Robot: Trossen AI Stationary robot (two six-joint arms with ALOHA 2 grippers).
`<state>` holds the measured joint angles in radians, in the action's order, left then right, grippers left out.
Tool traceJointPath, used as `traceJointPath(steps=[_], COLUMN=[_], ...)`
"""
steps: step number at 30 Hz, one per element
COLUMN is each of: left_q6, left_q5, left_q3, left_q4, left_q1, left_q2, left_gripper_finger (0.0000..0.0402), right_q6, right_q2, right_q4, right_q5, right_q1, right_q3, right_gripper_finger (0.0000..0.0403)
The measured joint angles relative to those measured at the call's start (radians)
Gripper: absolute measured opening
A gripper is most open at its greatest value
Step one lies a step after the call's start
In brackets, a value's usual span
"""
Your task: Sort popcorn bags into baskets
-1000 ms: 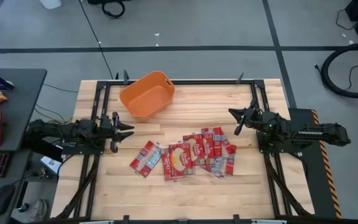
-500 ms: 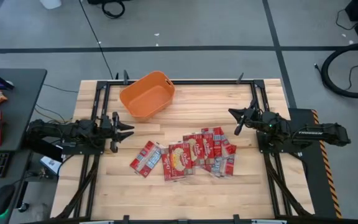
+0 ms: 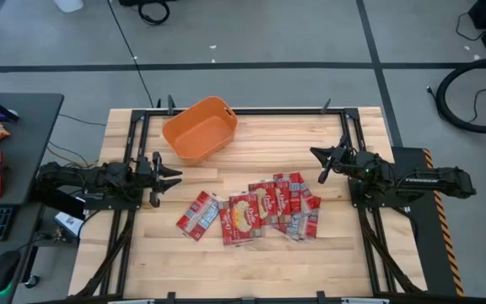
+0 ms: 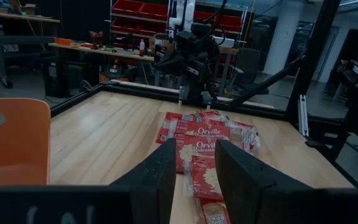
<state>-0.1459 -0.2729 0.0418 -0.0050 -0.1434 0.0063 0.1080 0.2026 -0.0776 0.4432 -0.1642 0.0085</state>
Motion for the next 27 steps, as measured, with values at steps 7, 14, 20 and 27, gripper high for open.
traceJointPath(steps=[7,14,20,27], left_q6=[0.000,-0.110,-0.286,-0.288], left_q5=[0.000,0.003,0.005,0.041], left_q3=[0.000,0.000,0.000,0.000], left_q4=[0.005,0.087,0.134,0.141], left_q1=[0.000,0.000,0.000,0.000], left_q2=[0.000,0.000,0.000,0.000], left_gripper_finger=[0.0116,0.0116,0.0116,0.0116], right_q6=[0.000,0.000,-0.256,-0.476], right_q2=[0.000,0.000,0.000,0.000], right_q4=[0.000,-0.002,-0.191,-0.425], right_q5=[0.000,0.000,-0.054,-0.079], right_q1=[0.000,0.000,-0.001,-0.001], right_q3=[0.000,0.000,-0.001,0.000], right_gripper_finger=[0.0027,0.0027,0.0027,0.0027])
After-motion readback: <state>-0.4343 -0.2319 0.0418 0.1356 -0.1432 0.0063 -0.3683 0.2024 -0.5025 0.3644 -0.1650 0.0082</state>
